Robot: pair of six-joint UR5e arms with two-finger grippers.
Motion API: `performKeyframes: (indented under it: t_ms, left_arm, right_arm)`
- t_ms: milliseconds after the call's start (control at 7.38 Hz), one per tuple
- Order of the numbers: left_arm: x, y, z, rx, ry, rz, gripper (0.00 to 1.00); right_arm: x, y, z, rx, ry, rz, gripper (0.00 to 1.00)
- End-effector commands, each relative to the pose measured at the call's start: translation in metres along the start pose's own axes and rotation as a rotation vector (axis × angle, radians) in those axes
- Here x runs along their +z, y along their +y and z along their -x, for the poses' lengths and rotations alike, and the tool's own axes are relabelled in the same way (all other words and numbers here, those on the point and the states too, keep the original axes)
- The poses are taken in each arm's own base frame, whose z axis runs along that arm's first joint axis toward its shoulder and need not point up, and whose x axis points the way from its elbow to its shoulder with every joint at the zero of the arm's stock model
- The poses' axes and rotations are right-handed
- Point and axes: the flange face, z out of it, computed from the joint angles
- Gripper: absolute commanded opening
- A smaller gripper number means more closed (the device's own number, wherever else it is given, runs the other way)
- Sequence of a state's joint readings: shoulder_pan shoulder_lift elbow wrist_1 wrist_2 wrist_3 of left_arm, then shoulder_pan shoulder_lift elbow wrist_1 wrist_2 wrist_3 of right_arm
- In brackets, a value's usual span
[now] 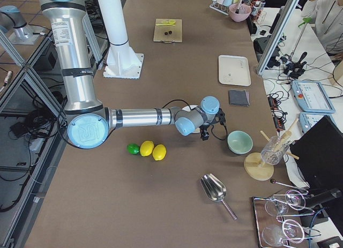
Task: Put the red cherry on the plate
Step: 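Hook the right gripper on the white plate rim and drag it toward center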
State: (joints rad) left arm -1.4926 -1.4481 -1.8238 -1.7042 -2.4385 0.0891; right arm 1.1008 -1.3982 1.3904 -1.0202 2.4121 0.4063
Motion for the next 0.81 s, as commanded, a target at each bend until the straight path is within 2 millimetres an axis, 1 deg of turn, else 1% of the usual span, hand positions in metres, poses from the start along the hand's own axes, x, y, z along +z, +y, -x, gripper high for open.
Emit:
performKeyframes:
  t_ms: [0,136,271,542,678]
  left_arm:
    - [0.0011,0.0034,0.0021,-0.004,-0.001,0.003,0.97]
    - [0.0018,0.0047,0.0018,-0.006,-0.001,0.005,0.97]
    - [0.0016,0.0057,0.0025,-0.009,-0.001,0.005,0.97]
    - [0.0021,0.0059,0.0031,-0.012,-0.001,0.006,0.97]
    - [0.0031,0.0061,0.0032,-0.014,0.000,0.008,0.97]
  right_arm:
    - [0.0212,-0.0041,0.0093,-0.017,0.009,0.027,0.99]
    - [0.0213,-0.0034,0.0088,-0.016,0.010,0.025,0.95]
    - [0.0220,0.0017,0.0037,-0.011,0.015,0.027,0.76]
    - [0.0217,0.0010,0.0045,-0.014,0.013,0.027,0.11]
    - [0.0194,-0.0013,0.0085,-0.019,0.009,0.022,0.00]
